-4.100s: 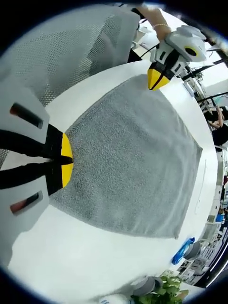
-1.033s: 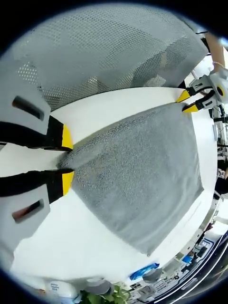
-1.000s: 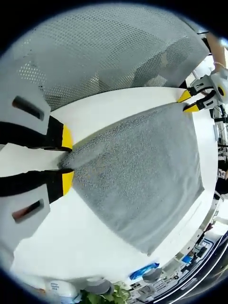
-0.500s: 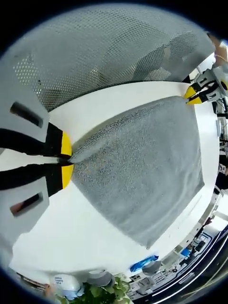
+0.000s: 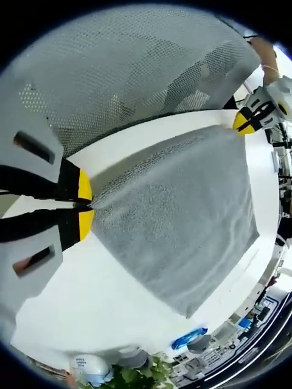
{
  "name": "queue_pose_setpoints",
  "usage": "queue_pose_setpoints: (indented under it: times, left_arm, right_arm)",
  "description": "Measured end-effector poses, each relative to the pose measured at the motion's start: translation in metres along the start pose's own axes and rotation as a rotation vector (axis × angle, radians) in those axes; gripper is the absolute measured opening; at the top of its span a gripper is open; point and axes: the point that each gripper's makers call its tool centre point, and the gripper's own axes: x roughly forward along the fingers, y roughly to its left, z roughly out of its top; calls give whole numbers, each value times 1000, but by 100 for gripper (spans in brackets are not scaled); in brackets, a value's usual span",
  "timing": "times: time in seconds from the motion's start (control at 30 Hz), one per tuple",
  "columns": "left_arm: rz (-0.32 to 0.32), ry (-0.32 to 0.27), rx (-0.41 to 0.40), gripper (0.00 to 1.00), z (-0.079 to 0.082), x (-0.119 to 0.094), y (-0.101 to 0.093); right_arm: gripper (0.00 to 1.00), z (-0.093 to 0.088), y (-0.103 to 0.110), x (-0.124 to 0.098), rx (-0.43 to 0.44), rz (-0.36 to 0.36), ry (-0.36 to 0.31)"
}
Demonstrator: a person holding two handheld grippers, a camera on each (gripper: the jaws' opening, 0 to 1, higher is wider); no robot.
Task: Fold the towel on the table until its edges align and the towel forms a compact rectangular stack.
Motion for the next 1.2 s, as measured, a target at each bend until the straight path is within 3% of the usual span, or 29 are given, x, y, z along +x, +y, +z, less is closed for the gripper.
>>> queue_pose_setpoints:
  times: [0.3, 0.43, 0.67, 1.2]
  left_arm:
    - [11, 1, -51, 3, 14, -19, 6]
    - [27, -11, -34, 3, 13, -25, 8]
    - [25, -18, -73, 3, 14, -30, 9]
    - [42, -44, -81, 3, 28, -59, 8]
  right_arm:
    - [0, 10, 3, -17, -20, -10, -9]
    - [0, 13, 5, -26, -36, -20, -18]
    - [0, 19, 5, -34, -35, -34, -34]
    - [0, 29, 7, -68, -18, -71, -68]
